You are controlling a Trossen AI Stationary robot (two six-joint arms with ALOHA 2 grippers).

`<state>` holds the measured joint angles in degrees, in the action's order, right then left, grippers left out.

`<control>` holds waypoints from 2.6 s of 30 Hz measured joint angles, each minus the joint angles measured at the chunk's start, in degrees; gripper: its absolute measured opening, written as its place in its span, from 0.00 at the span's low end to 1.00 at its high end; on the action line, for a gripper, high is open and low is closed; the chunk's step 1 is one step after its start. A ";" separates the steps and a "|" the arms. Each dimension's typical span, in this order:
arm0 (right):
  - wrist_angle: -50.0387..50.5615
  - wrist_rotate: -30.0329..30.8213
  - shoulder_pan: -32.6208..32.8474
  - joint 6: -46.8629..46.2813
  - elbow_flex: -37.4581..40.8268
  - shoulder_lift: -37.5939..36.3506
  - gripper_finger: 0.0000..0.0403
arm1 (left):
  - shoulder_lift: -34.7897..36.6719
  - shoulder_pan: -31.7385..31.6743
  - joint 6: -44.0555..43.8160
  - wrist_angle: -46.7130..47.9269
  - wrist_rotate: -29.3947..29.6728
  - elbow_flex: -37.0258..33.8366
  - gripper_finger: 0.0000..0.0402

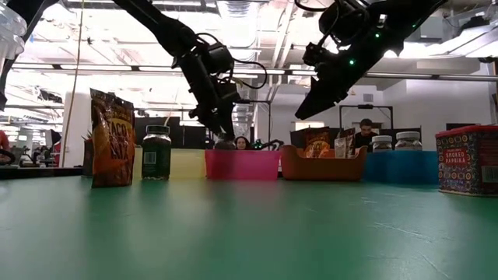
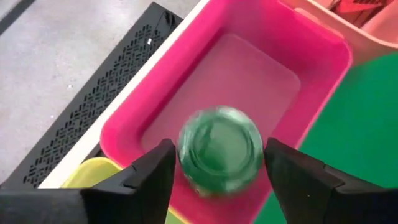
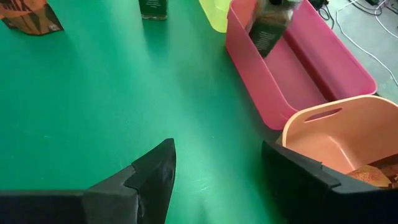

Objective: Sort spices by type
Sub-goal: Put the bottom green seasoning into the red bin, then put the green seasoning bottle into the red bin

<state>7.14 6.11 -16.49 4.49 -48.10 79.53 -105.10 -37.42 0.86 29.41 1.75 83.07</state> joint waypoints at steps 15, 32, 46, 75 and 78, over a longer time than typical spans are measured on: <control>-0.17 -0.02 0.37 0.30 0.02 0.00 0.66 | 3.47 3.25 6.49 8.28 2.35 4.10 0.72; -5.43 -0.20 1.14 1.57 0.02 -0.04 0.66 | 33.84 12.01 5.24 12.04 5.02 -21.84 0.73; -6.82 -0.20 4.98 2.03 -1.46 -0.07 0.66 | 33.77 11.99 0.92 8.61 11.74 -29.97 0.73; -6.82 0.00 5.11 2.92 -1.46 -0.07 0.66 | 33.88 11.93 -1.55 -3.96 6.70 -39.38 0.51; -6.95 -0.02 5.09 2.99 -1.49 -0.07 0.66 | 33.86 12.63 -0.68 -4.25 5.68 -39.36 0.46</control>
<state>0.19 6.09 -11.40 7.49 -49.58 79.46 -71.24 -24.79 0.19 25.17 7.43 43.70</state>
